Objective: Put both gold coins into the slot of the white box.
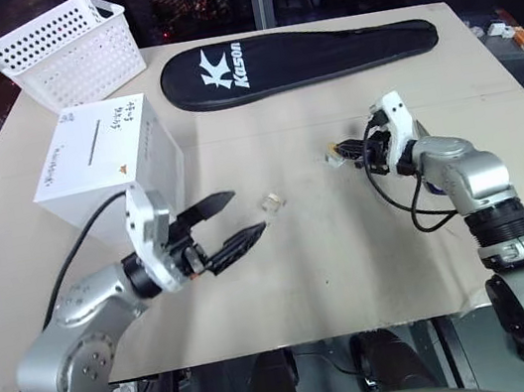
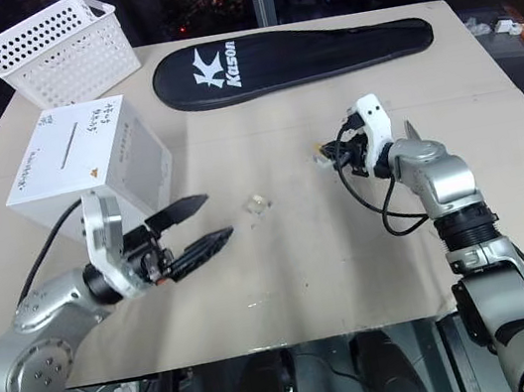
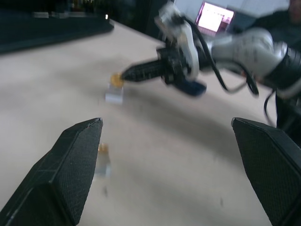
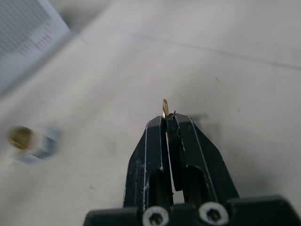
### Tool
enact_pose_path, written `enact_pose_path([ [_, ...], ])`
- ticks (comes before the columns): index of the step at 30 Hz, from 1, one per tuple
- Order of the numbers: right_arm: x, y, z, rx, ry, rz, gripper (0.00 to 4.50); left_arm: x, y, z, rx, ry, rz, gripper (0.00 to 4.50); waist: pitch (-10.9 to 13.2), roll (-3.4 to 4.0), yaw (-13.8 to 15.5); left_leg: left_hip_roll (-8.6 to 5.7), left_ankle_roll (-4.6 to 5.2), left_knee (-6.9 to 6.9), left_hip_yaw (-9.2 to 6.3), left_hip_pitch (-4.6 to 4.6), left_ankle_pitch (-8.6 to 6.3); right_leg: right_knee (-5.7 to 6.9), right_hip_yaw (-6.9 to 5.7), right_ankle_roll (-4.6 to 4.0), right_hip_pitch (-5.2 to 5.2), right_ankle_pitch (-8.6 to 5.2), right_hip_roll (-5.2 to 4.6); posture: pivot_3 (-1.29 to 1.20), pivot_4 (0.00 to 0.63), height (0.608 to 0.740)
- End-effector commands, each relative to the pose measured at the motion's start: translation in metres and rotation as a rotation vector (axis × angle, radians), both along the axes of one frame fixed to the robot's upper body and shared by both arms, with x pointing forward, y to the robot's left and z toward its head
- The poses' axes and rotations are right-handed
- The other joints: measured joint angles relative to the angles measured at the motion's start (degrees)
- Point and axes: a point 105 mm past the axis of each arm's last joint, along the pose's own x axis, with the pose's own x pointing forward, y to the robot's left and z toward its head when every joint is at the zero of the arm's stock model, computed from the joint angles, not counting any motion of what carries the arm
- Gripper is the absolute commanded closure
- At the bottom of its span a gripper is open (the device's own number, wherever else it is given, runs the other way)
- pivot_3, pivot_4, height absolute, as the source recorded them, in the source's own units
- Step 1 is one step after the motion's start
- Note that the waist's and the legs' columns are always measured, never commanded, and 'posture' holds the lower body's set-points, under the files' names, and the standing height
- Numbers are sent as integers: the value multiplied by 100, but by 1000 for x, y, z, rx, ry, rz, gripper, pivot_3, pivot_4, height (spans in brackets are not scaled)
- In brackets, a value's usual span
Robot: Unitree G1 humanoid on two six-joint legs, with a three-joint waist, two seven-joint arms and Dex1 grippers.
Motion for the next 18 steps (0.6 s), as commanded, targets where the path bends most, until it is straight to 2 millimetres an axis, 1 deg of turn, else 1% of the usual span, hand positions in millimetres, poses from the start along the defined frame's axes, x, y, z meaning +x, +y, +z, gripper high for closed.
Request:
enact_pose_path([
  [1, -20, -2, 42, 105, -62, 65, 4414, 6, -5, 21, -48, -15, -32, 0, 3, 1, -4, 0, 0, 0, 1, 1, 0, -1, 1, 0, 1, 0, 0, 0, 150, 727],
  [3, -33, 1, 54, 132, -67, 109, 4414, 12, -10, 28, -65, -9, -61, 0, 5, 3, 8, 0, 0, 0, -4, -3, 0, 0, -4, 0, 0, 0, 0, 0, 150, 727],
  [4, -41, 3, 61, 140, -75, 136, 4500, 14, -14, 32, -80, 1, -89, 411, 4, 3, 6, 0, 0, 0, -8, -4, 0, 1, -7, 0, 0, 0, 1, 0, 150, 727],
  [5, -47, 5, 65, 148, -77, 158, 4500, 15, -16, 35, -95, 13, -113, 538, 4, 3, 3, 0, 0, 0, -11, -3, 0, -1, -8, 0, 0, 0, 2, 0, 150, 727],
  [7, -61, 11, 76, 174, -81, 220, 4500, 17, -22, 41, -106, 19, -155, 1262, 5, 3, -21, -1, 0, 0, -12, -3, 0, 0, -8, 1, 1, 0, 2, 0, 150, 727],
  [10, -86, 22, 91, 205, -94, 335, 4500, 20, -34, 51, -118, 30, -224, 2563, 5, 3, -19, -1, 0, 0, -15, -4, 0, -1, -8, 1, 1, 0, 2, 0, 150, 727],
  [13, -103, 28, 104, 232, -105, 415, 4500, 21, -43, 59, -132, 43, -284, 2563, 5, 3, -13, -2, 0, 0, -16, -4, 0, -2, -9, 1, 2, -1, 3, 0, 150, 727],
  [18, -120, 36, 117, 240, -127, 498, 4500, 21, -54, 67, -146, 54, -361, 2563, 5, 3, -18, -3, 0, 2, -18, -5, 0, -1, -9, 1, 2, -1, 2, 0, 150, 727],
])
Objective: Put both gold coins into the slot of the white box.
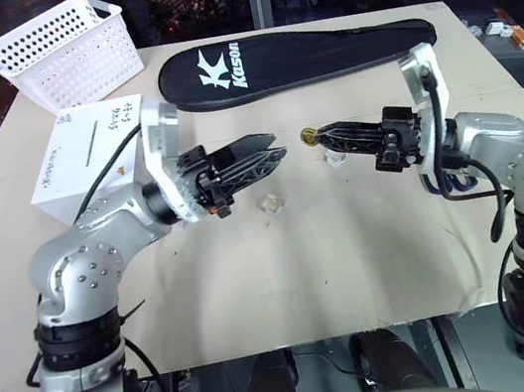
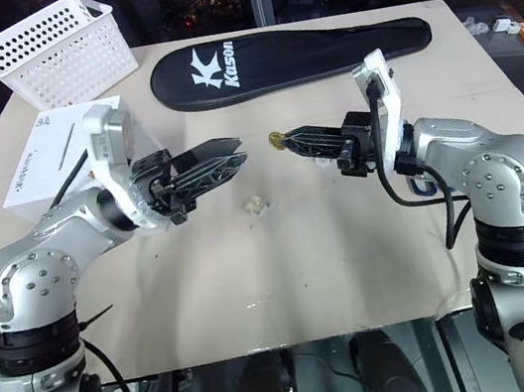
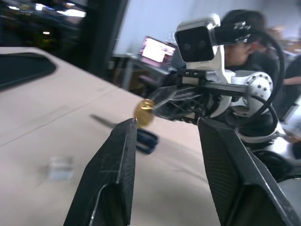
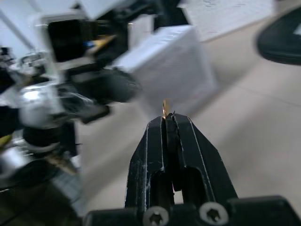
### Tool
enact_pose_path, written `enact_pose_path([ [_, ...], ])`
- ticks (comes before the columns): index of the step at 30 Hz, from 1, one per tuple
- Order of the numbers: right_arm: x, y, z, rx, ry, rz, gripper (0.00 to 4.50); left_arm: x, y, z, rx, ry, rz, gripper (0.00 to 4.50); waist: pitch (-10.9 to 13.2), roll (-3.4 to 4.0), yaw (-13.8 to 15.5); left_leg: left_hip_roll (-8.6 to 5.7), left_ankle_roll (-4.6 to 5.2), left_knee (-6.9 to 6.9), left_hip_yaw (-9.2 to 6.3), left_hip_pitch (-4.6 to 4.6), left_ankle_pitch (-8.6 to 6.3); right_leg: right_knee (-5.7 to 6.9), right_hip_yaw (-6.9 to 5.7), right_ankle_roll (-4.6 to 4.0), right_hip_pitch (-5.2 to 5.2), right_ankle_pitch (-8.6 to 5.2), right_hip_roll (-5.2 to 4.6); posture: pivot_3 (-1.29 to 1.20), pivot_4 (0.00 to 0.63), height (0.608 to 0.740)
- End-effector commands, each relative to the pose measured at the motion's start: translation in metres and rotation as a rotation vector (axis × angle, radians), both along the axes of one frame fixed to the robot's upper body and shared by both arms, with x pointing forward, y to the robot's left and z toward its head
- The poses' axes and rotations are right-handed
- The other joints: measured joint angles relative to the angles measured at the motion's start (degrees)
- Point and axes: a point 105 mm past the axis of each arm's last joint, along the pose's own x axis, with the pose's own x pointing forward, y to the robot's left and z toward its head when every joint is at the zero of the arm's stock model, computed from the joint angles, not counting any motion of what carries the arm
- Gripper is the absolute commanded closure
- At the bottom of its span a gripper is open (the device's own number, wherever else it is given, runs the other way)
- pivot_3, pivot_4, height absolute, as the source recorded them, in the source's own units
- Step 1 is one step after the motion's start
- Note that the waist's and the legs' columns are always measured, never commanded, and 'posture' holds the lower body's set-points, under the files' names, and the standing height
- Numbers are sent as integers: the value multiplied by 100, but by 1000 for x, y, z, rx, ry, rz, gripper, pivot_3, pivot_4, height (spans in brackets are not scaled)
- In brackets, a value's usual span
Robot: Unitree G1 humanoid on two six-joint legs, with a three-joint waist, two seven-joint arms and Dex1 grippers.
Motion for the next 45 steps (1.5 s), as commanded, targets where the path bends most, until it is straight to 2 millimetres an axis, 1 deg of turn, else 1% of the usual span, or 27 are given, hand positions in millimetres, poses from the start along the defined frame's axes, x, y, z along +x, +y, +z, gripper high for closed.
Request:
enact_pose_path([
  [1, -17, 3, 19, 24, -69, 59, 4500, -6, -6, 9, -16, -12, -70, 2563, 0, 0, -3, 0, 0, 0, -2, 0, 0, 0, -1, 0, 0, 0, 0, 0, 150, 727],
  [6, -24, 5, 23, 34, -74, 86, 4500, -7, -7, 10, -17, -7, -90, 2563, 0, 0, 0, 0, 0, 0, -2, -1, 0, -2, -1, 0, 0, 0, 0, 0, 150, 727],
  [13, -29, 9, 21, 25, -63, 116, 4500, -9, -8, 12, -31, 0, -109, 2563, 0, 0, 1, 0, 0, 0, -3, -2, 0, -2, -1, 0, 0, 0, 0, 0, 150, 727],
  [14, -30, 10, 21, 23, -61, 120, 4500, -9, -8, 12, -34, 1, -110, 2999, 0, 0, 0, 0, 0, 0, -4, -2, 0, -2, -2, 0, 0, 0, 0, 0, 150, 727],
  [15, -31, 11, 21, 23, -58, 125, 4500, -9, -8, 13, -36, 2, -111, 3222, 0, 0, 0, 0, 0, 0, -4, -2, 0, -2, -1, 0, 0, 0, 0, 0, 150, 727],
  [16, -31, 11, 20, 23, -56, 131, 4500, -10, -8, 13, -38, 3, -113, 3675, 0, 0, 2, 0, 0, 0, -4, -2, 0, -2, -1, 0, 0, 0, 0, 0, 150, 727],
  [17, -33, 12, 20, 22, -53, 137, 4500, -11, -8, 13, -41, 5, -119, 4222, 0, 0, 3, 0, 0, 0, -4, -3, 0, -2, -2, 0, 0, 0, 0, 0, 150, 727],
  [19, -36, 16, 17, 18, -39, 158, 4500, -13, -7, 15, -54, 13, -133, 4418, 0, -1, 3, 0, 0, 2, -4, -6, 0, -2, -2, 0, -1, 0, -1, 0, 150, 727],
  [25, -38, 17, 14, 22, -28, 164, 4500, -14, -6, 16, -60, 18, -134, 4418, 0, -1, 4, 0, 0, 2, -7, -6, 0, -3, -4, 0, -1, 0, -1, 0, 150, 727],
  [29, -35, 17, 15, 31, -59, 143, 4500, -13, -3, 17, -71, 18, -122, 4418, 0, -1, 3, -1, 0, 3, -8, -7, 0, -4, -4, 0, -1, 0, -1, 0, 150, 727],
  [30, -35, 16, 16, 37, -70, 137, 4221, -13, -2, 18, -77, 19, -116, 4470, 0, -1, 3, -1, 0, 2, -8, -7, 0, -4, -5, 0, -1, -1, -1, 0, 150, 727],
  [31, -34, 15, 16, 38, -79, 131, 4053, -13, 0, 19, -82, 21, -107, 4500, 0, -1, 2, -1, 0, 2, -9, -7, 0, -4, -5, 1, -1, -1, -1, 0, 150, 727],
  [34, -31, 12, 15, 27, -108, 96, 3060, -13, 6, 23, -102, 34, -84, 4500, 0, -1, 2, 0, 0, 2, -10, -9, 0, -4, -6, 1, -1, -1, -1, 0, 150, 727],
  [37, -30, 8, 14, 32, -116, 79, 1524, -14, 16, 29, -151, 70, -54, 4500, 1, -1, 1, 0, 0, 3, -11, -10, 0, -5, -7, 1, -1, -1, -1, 0, 150, 727],
  [38, -30, 7, 14, 31, -122, 78, 1129, -14, 19, 31, -157, 79, -46, 4500, 1, -1, 0, 0, 0, 4, -13, -10, 0, -5, -8, 1, -1, -1, -2, 0, 150, 727],
  [40, -30, 5, 16, 19, -155, 62, 155, -12, 30, 37, -188, 98, 13, 4500, 1, -2, 3, 0, 0, 4, -15, -10, 0, -5, -9, 1, -1, -1, -2, 0, 150, 727],
  [41, -29, 4, 20, -13, -235, 29, 71, -9, 41, 40, -195, 91, 96, 4500, 1, -2, -4, 0, 0, 4, -17, -12, 0, -5, -10, 1, -2, -1, -2, 0, 150, 727],
  [42, -30, 3, 22, -29, -273, 22, 71, -5, 49, 42, -194, 79, 175, 4500, 2, 0, -9, 0, 0, 4, -17, -12, 0, -5, -10, 1, -2, -1, -2, 0, 150, 727],
  [45, -29, 9, 29, -24, -342, 24, 71, 7, 78, 46, -140, 36, 424, 4500, 3, -1, -7, 0, 0, 3, -19, -11, 0, -5, -12, 2, -3, -1, -1, 0, 150, 727],
])
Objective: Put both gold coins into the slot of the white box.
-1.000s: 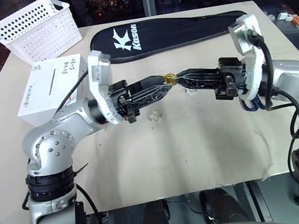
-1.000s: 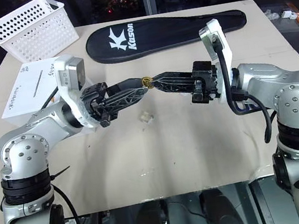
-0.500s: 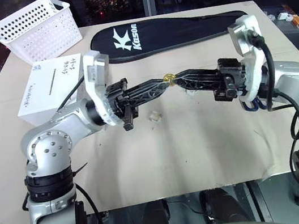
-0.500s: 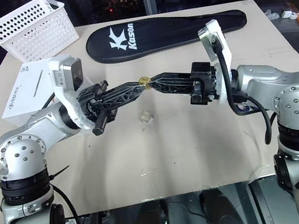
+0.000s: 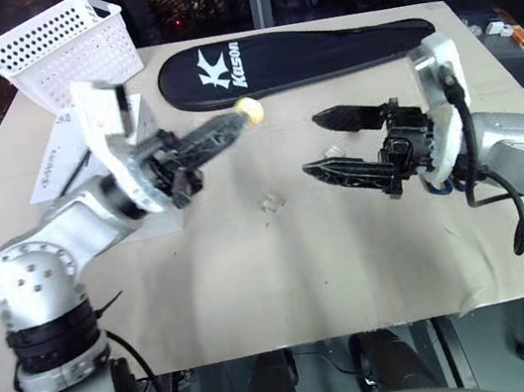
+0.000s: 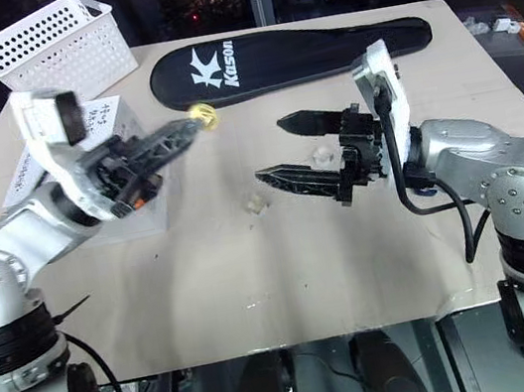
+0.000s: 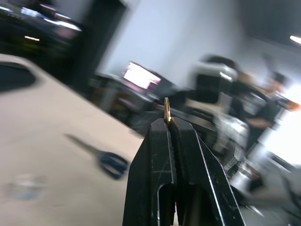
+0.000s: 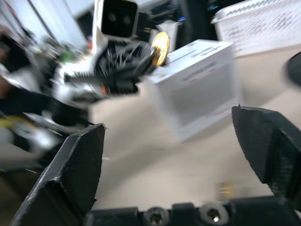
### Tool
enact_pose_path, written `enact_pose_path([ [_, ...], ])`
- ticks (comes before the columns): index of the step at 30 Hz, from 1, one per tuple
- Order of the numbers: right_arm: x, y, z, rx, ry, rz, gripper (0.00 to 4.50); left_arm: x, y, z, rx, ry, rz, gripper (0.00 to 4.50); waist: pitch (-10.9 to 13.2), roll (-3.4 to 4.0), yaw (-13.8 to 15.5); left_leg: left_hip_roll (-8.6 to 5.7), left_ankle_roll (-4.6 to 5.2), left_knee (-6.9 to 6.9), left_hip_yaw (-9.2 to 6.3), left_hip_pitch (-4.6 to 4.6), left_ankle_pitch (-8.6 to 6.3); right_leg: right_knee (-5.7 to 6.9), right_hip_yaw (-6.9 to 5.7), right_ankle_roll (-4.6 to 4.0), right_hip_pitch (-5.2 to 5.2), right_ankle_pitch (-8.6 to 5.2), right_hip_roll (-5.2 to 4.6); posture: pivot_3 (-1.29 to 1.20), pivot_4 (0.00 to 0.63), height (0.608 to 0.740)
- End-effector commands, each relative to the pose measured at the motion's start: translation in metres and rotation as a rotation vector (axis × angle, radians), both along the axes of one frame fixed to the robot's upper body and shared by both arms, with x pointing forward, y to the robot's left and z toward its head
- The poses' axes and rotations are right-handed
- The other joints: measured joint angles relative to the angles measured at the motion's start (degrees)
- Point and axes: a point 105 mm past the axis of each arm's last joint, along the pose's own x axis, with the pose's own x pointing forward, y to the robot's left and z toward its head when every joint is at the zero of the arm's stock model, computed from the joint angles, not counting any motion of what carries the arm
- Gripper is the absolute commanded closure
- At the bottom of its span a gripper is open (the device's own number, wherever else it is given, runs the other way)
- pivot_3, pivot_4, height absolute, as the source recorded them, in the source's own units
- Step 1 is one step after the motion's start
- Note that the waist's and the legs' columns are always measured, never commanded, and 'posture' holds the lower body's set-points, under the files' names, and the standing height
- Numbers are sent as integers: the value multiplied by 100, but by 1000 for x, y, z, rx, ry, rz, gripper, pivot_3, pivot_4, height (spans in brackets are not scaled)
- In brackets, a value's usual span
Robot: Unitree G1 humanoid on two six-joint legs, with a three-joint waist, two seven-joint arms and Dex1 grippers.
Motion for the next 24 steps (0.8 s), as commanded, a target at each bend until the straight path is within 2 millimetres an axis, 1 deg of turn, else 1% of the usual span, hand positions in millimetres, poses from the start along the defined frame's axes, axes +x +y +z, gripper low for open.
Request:
enact_pose_path([
  [1, -3, 9, 19, 26, -137, 13, 71, 9, 36, 20, 50, -83, 287, 4500, 1, -1, 5, 0, 0, 0, -1, 0, 0, 0, -1, 0, 0, 0, 0, 0, 150, 727],
  [4, 4, 15, 21, 16, -201, -1, 71, 21, 73, 31, 139, -107, 556, 4500, 3, -5, 22, -2, -1, 1, -1, 0, 0, 2, -3, -1, 1, 1, -1, 0, 150, 727],
  [5, 6, 17, 22, 12, -214, -1, 71, 23, 81, 33, 154, -99, 600, 4500, 4, -7, 24, -2, -1, 2, -1, 0, 0, 2, -3, -1, 1, 1, -1, 0, 150, 727],
  [7, 6, 19, 22, -4, -242, 25, 71, 27, 99, 32, 247, -17, 700, 4500, 7, -11, 43, -3, -1, 2, 0, 0, 0, 1, -4, -1, 1, 1, -3, 0, 150, 727],
  [8, 7, 22, 22, -8, -251, 37, 71, 28, 106, 32, 278, 16, 732, 4500, 7, -12, 48, -3, -1, 1, -1, -1, 0, -2, -6, -1, 0, 0, -3, 0, 150, 727],
  [11, 8, 21, 25, -3, -277, 93, 71, 25, 121, 49, 167, 119, 648, 4500, 15, -13, 52, -3, -1, 1, -3, -4, 0, -1, -11, -1, -2, 0, -4, 0, 150, 727],
  [12, 10, 21, 24, -4, -287, 102, 71, 26, 129, 54, 159, 137, 671, 4500, 15, -13, 48, -3, -1, 1, -7, -6, 0, -1, -16, -1, -2, 0, -4, 0, 150, 727],
  [14, 12, 22, 23, -12, -317, 116, 71, 29, 143, 48, 236, 227, 736, 4500, 17, -16, 45, -3, -1, 1, -6, -6, 0, -4, -17, -1, -2, 0, -4, 0, 150, 727],
  [16, 14, 25, 25, -2, -339, 122, 71, 30, 148, 42, 294, 290, 745, 4500, 19, -13, 34, -3, -1, -2, -5, -7, 0, -8, -17, -2, -2, 0, -5, 0, 150, 727],
  [19, 17, 29, 28, 22, -358, 115, 71, 33, 154, 35, 323, 358, 754, 4500, 21, -12, 33, -3, -2, -4, -6, -8, 1, -4, -18, -3, -4, -1, -5, 0, 150, 727],
  [24, 16, 31, 30, 40, -370, 114, 71, 37, 160, 25, 361, 410, 775, 4500, 23, -13, 35, -3, -3, 0, -9, -19, 1, 1, -23, -6, -13, -1, -6, 0, 150, 727],
])
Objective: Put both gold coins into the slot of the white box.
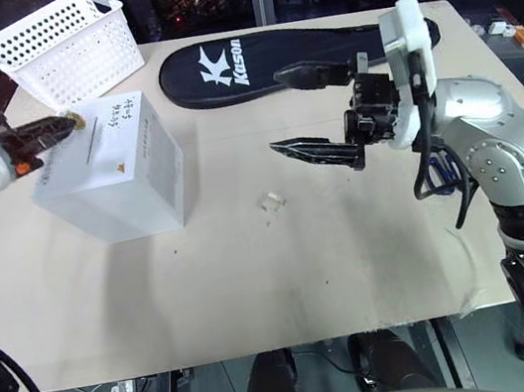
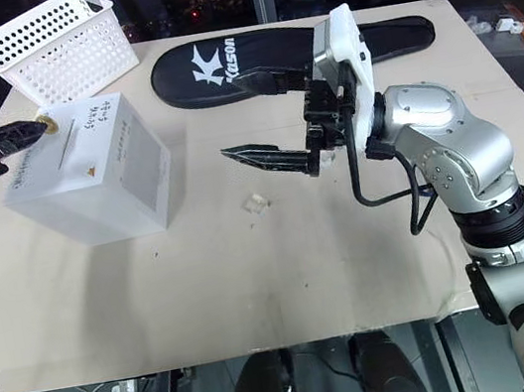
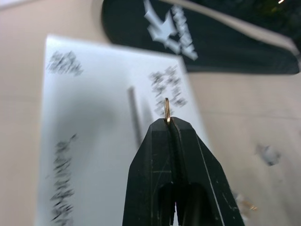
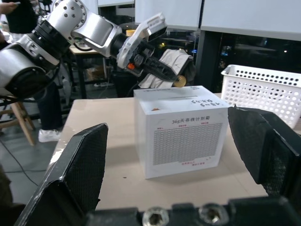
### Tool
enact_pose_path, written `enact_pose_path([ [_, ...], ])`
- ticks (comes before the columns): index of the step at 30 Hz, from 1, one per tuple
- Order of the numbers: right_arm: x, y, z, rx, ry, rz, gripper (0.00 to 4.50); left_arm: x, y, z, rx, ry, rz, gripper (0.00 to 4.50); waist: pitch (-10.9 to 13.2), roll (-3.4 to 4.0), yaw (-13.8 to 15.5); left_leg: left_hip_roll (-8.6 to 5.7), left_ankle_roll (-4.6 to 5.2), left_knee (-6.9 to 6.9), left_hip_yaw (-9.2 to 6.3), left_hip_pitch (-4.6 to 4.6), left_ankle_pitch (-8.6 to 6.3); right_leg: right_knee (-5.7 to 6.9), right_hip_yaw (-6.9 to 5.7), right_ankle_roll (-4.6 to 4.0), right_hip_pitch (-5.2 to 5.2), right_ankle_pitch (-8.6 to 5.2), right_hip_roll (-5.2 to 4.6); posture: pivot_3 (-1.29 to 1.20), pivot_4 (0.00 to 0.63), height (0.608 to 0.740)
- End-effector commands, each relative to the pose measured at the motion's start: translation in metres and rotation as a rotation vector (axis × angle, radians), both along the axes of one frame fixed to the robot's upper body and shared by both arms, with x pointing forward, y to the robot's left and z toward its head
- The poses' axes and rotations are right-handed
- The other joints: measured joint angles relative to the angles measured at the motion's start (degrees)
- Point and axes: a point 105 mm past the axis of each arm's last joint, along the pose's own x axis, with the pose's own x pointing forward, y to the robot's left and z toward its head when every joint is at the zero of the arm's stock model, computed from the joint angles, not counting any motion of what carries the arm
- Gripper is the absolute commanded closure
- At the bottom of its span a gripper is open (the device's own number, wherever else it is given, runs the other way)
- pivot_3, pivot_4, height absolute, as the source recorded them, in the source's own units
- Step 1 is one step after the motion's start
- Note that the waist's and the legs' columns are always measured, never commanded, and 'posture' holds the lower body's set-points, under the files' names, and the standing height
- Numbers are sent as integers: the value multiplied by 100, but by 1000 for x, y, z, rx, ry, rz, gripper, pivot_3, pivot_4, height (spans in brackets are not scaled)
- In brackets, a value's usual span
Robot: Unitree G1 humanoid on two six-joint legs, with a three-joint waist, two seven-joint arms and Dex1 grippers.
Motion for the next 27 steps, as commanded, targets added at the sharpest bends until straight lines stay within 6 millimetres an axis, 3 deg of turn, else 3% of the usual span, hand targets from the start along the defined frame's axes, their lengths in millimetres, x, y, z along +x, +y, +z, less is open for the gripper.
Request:
enact_pose_path([
  [1, -7, 0, 13, 31, -63, 14, 71, -3, 7, 10, 28, -15, 21, 4500, 0, 0, 1, 0, -1, 4, -1, -11, 1, 3, 0, 0, -12, 0, 0, 0, 150, 727],
  [5, -5, -1, 13, 27, -70, 4, 71, 2, 12, 0, 54, 29, 50, 4500, 0, 0, 2, 0, -9, 13, -5, -44, 5, 11, -3, -1, -42, 1, 0, 0, 150, 727],
  [14, -4, -2, 11, 16, -65, -8, 71, 3, -1, 1, -4, 49, -6, 4500, 0, 0, 8, 0, -3, 15, -4, -44, 2, 13, -4, -1, -41, 1, 0, 0, 150, 727],
  [21, -3, 0, 9, 7, -63, -8, 71, 2, 5, -11, 93, 95, 57, 4500, -1, 0, -2, -1, -4, 17, -5, -43, 3, 15, -3, -1, -41, 2, -1, 0, 150, 727],
  [27, -3, 0, 9, 1, -64, -8, 71, 3, -1, -4, 199, 49, 65, 4500, -1, 0, -10, -1, -5, 17, -6, -42, 3, 18, -3, -1, -41, 2, -1, 0, 150, 727],
])
